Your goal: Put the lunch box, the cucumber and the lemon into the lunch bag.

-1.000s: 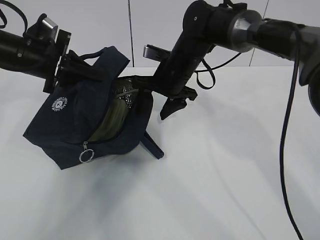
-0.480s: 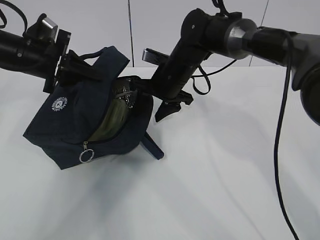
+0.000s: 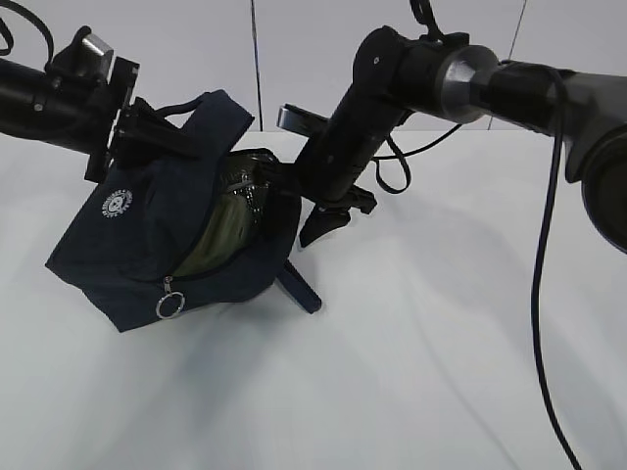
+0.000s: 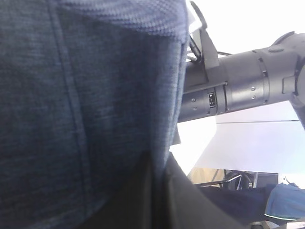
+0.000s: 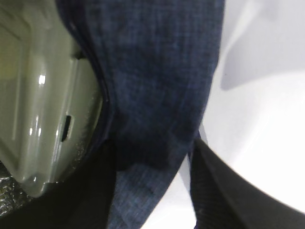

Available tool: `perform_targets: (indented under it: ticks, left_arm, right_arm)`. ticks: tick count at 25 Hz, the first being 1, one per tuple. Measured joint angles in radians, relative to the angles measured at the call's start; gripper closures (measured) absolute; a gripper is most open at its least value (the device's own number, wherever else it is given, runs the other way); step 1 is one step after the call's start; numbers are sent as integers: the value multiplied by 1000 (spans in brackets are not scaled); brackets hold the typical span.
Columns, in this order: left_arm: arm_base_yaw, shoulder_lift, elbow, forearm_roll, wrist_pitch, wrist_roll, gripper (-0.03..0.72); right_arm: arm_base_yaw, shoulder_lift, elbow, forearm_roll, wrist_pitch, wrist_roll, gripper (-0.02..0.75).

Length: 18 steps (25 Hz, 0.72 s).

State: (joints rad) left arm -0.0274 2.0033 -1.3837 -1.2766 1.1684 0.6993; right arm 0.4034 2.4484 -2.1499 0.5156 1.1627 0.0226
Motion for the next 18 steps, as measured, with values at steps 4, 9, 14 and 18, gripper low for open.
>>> perform_targets:
  ticks: [4,9,14,18]
  left_arm:
    - [0,0,0,0,0,0,697]
    - [0,0,0,0,0,0,697]
    - [0,0,0,0,0,0,697]
    - [0,0,0,38,0,-2,697]
  right_arm:
    - [0,0,0,0,7,-9,391]
    - [0,0,0,-15,9,-11,532]
    - [0,0,0,-17,13,-23,713]
    - [0,0,-2,-17,32,-30,734]
